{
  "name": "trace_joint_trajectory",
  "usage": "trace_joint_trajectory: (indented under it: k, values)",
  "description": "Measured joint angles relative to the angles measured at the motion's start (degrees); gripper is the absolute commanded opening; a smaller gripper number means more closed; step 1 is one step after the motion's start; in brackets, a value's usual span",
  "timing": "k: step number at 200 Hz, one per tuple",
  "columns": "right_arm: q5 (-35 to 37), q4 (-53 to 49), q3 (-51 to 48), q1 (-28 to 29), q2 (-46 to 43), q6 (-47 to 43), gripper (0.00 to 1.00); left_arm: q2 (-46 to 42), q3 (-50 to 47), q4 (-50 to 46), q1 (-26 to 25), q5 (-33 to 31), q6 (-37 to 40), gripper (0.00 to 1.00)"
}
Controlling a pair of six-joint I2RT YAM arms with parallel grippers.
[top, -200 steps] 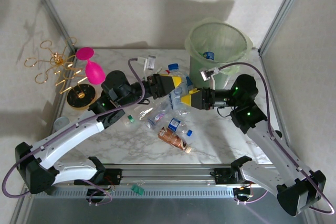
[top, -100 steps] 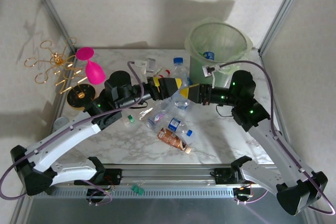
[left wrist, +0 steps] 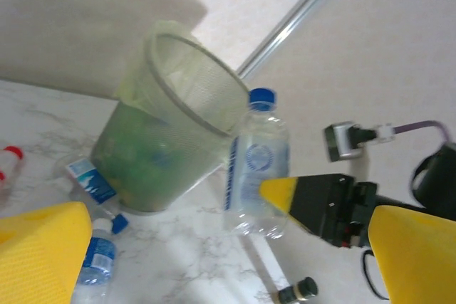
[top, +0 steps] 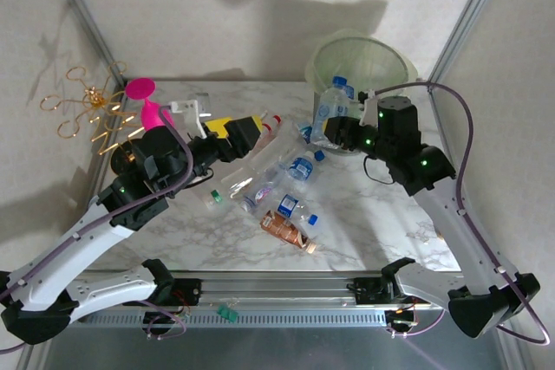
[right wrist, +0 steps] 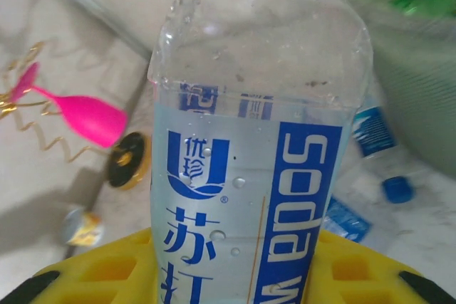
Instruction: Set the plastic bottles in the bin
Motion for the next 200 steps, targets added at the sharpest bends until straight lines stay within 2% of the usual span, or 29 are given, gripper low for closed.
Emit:
trace_joint_trajectory:
  k: [45,104,139,200]
  values:
    - [7.4,-4.6,12.4,-1.4,6.1,-5.3,0.37,0.5,-1.6,-3.6,0.0,-5.3,0.8,1.00]
    - [15.9,-7.2,33.0,-4.0,20.9,-9.7,0.36,2.5,-5.7,-6.2,0.0,-7.8,3.5,1.00]
    - [19.7,-9.0,37.4,-6.8,30.0,-9.9,0.36,2.5,-8.8,-6.1,0.0,-8.0,5.9,1.00]
    - [20.0,-12.5,43.9,-12.7,43.9,-9.0,0.38,2.7,-14.8,-3.6,0.0,-9.2,9.4,0.99]
